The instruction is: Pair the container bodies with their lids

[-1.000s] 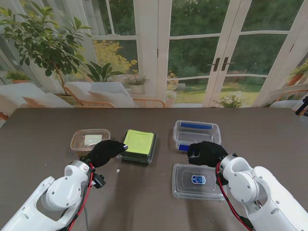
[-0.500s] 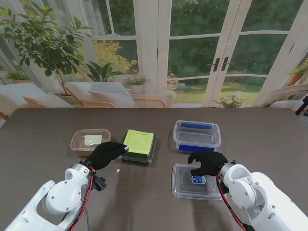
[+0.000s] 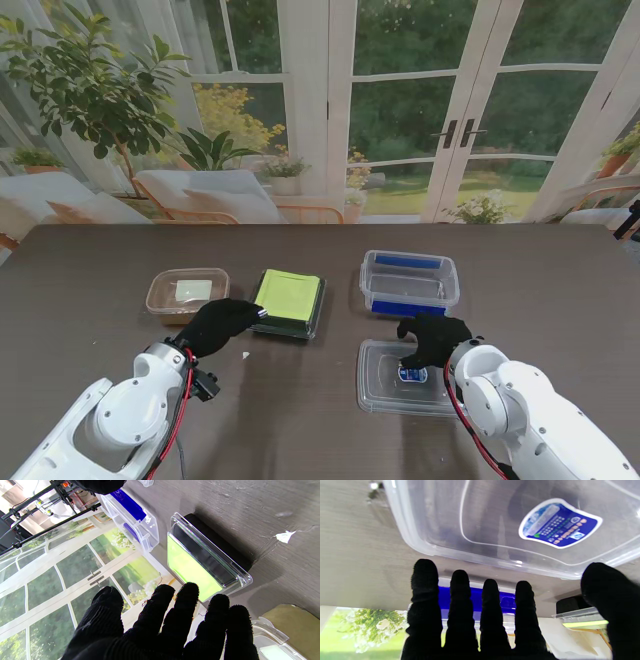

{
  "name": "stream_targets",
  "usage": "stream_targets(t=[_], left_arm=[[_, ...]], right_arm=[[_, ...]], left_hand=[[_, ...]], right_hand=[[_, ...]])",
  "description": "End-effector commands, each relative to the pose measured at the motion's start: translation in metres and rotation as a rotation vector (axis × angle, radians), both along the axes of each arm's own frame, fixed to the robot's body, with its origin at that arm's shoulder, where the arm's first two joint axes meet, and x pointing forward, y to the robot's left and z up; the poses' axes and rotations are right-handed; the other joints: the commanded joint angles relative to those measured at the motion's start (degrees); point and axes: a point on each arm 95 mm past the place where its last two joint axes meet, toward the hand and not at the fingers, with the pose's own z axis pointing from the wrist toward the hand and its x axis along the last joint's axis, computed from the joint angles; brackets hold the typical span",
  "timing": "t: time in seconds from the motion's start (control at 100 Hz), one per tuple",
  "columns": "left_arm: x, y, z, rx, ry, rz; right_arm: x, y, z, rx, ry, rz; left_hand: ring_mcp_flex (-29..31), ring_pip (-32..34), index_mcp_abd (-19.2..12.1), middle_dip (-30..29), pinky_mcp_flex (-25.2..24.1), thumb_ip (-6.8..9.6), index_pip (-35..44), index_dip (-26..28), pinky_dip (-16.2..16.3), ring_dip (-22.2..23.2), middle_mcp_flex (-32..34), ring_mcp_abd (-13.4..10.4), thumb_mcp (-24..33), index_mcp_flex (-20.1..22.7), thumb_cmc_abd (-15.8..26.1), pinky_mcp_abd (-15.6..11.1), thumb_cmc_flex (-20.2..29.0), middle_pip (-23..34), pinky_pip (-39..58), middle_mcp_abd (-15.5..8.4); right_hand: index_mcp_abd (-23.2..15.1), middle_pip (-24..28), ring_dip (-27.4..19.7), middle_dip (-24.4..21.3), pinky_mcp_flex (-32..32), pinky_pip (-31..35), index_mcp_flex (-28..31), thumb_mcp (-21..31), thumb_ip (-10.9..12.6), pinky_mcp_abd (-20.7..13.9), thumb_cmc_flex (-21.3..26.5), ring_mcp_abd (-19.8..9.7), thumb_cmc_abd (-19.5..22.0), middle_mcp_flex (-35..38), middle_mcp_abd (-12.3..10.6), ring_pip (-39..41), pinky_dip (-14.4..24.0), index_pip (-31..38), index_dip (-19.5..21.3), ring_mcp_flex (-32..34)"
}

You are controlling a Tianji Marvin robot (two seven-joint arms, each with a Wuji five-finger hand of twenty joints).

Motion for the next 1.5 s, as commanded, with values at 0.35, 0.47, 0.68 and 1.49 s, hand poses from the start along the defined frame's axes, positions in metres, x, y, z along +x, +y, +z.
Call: stream_targets(t=[0.35, 0.47, 0.68, 1.49], left_arm=[[-0.003, -0.002, 0.0, 0.0, 0.021, -0.025], [-0.003, -0.001, 0.0, 0.001, 0.022, -0.024], [-0.004, 0.0, 0.0, 0.001, 0.028, -0.024], [-0.01, 0.011, 0.003, 0.001, 0.013, -0.011]], right_arm=[[0.0, 0.0, -0.015, -0.069, 0.088, -0.001], [-0.001, 0.002, -0.019, -0.081, 0.097, 0.005], [-0.003, 0.006, -0.023, -0.092, 0.108, 0.013], [-0.038, 0.034, -0.008, -0.112, 0.135, -0.024]], left_hand=[[-0.6, -0.9, -0.5, -0.6, -1.5, 2.23, 0.0, 0.3, 0.6, -0.6, -0.1, -0.1, -2.3, 0.2, 2.7, -2.4, 2.0, -0.2, -2.3, -0.1], [-0.6, -0.9, -0.5, -0.6, -1.5, 2.27, 0.0, 0.3, 0.6, -0.6, -0.1, -0.1, -2.6, 0.2, 2.8, -2.4, 2.1, -0.2, -2.7, 0.0], [-0.6, -1.0, -0.5, -0.6, -1.6, 2.31, 0.0, 0.3, 0.6, -0.6, -0.2, -0.2, -3.0, 0.1, 2.9, -2.5, 2.2, -0.2, -3.4, 0.0], [-0.7, -1.3, -0.7, -0.7, -1.6, 2.47, 0.0, 0.3, 1.0, -0.7, -0.3, -0.5, -4.0, 0.1, 3.2, -2.8, 2.7, -0.2, -5.2, 0.0]], right_hand=[[-2.1, 3.1, 1.8, 3.1, -21.3, -0.7, -5.6, 1.7, -2.2, -2.8, 1.8, -2.3, -6.8, -8.9, -1.4, 3.8, 1.6, 0.5, -1.0, -4.7], [-2.5, 4.3, 2.2, 4.1, -21.1, -0.2, -8.4, 2.4, -2.6, -3.4, 2.0, -2.6, -8.3, -10.9, -1.5, 4.8, 1.9, 1.5, -0.5, -5.4], [-3.1, 6.3, 3.3, 5.5, -20.3, 1.2, -9.5, 3.5, -2.9, -3.7, 2.4, -2.8, -9.5, -11.0, -2.0, 7.6, 2.6, 2.8, 1.1, -4.7], [-2.9, 6.9, 4.2, 6.7, -19.2, 3.1, -10.5, 2.6, -2.5, -3.6, 2.6, -2.1, -8.2, -10.8, -1.7, 10.0, 2.9, 3.1, 3.7, -3.4]])
